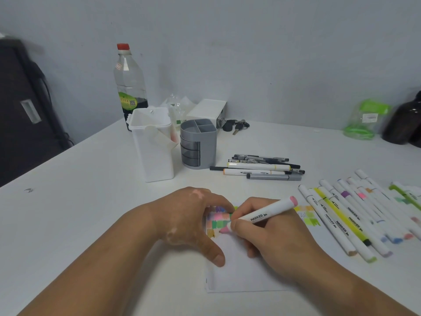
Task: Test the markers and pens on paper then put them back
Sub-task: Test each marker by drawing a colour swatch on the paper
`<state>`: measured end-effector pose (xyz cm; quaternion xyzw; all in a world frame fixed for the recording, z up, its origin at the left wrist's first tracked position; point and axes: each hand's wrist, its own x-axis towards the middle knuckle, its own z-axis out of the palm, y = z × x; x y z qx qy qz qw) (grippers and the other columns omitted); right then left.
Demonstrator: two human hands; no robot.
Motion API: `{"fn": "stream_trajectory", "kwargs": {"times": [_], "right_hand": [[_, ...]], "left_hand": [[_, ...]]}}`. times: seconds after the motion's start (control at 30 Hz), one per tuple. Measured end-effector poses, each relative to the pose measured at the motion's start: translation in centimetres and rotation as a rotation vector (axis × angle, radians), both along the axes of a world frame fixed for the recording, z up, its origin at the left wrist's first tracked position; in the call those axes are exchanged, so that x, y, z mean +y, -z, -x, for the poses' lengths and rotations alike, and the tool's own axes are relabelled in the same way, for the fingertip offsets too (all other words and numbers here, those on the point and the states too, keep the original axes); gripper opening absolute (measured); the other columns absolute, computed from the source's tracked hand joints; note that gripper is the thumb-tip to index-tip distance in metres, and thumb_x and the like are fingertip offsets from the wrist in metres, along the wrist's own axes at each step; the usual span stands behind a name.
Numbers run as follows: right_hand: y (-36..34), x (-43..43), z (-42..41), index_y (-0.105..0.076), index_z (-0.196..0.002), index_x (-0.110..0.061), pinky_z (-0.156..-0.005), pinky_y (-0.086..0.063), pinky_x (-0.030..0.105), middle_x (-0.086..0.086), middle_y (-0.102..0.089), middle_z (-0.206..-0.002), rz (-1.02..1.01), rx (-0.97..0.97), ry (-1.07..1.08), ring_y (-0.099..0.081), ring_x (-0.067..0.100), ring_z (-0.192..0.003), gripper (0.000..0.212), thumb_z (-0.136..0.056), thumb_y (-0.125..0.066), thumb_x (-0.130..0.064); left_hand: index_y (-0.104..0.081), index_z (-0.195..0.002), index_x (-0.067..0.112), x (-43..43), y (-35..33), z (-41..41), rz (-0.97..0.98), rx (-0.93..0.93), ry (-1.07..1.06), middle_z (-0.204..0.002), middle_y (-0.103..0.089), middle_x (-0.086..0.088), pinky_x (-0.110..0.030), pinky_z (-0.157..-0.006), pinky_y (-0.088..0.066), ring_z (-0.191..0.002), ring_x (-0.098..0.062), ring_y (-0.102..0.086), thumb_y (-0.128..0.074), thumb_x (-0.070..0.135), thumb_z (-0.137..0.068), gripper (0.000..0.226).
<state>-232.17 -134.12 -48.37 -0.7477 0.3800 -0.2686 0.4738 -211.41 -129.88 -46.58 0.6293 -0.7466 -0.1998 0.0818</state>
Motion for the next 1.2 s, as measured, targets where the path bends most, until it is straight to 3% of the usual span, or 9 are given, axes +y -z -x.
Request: {"fn": "stream_trajectory", "kwargs": {"times": [0.47, 0.7, 0.97, 1.2], "right_hand": [[0.11, -0.05, 0.00, -0.072, -0.077, -0.025, -0.048, -0.047, 0.022, 0.001, -0.065, -0.054, -0.006, -0.012, -0.023, -0.061, 0.015, -0.046, 0.010, -0.083, -0.077, -0.020], [0.25, -0.13, 0.03, -0.074, -0.079, -0.025, -0.049, -0.048, 0.024, 0.003, -0.066, -0.056, -0.008, -0.022, -0.037, -0.062, 0.015, -0.048, 0.007, -0.083, -0.078, -0.021], [0.45, -0.19, -0.01, -0.076, -0.084, -0.029, -0.052, -0.048, 0.023, 0.004, -0.067, -0.058, 0.020, -0.028, -0.038, -0.063, 0.015, -0.051, 0.005, -0.085, -0.078, -0.025], [0.73, -0.24, -0.03, -0.076, -0.086, -0.028, -0.052, -0.049, 0.027, 0.004, -0.067, -0.058, 0.008, -0.043, -0.056, -0.062, 0.015, -0.052, 0.004, -0.083, -0.078, -0.027]], "left_hand": [[-0.048, -0.128, 0.055, -0.05, 0.17, -0.10, 0.005, 0.009, -0.006, -0.107, -0.057, 0.021, -0.019, -0.084, -0.047, -0.099, -0.001, -0.054, -0.085, 0.072, -0.051, 0.087], [-0.049, -0.126, 0.055, 0.03, 0.06, -0.03, 0.003, 0.014, -0.010, -0.109, -0.058, 0.020, -0.026, -0.089, -0.051, -0.100, -0.002, -0.054, -0.085, 0.072, -0.050, 0.087], [-0.049, -0.125, 0.055, 0.05, -0.05, 0.01, 0.010, 0.007, -0.006, -0.106, -0.057, 0.021, -0.022, -0.086, -0.048, -0.099, 0.001, -0.053, -0.085, 0.071, -0.050, 0.085], [-0.049, -0.125, 0.056, 0.01, -0.14, 0.06, -0.010, -0.001, -0.020, -0.108, -0.058, 0.021, -0.028, -0.090, -0.050, -0.101, -0.002, -0.054, -0.085, 0.072, -0.050, 0.085]]}}
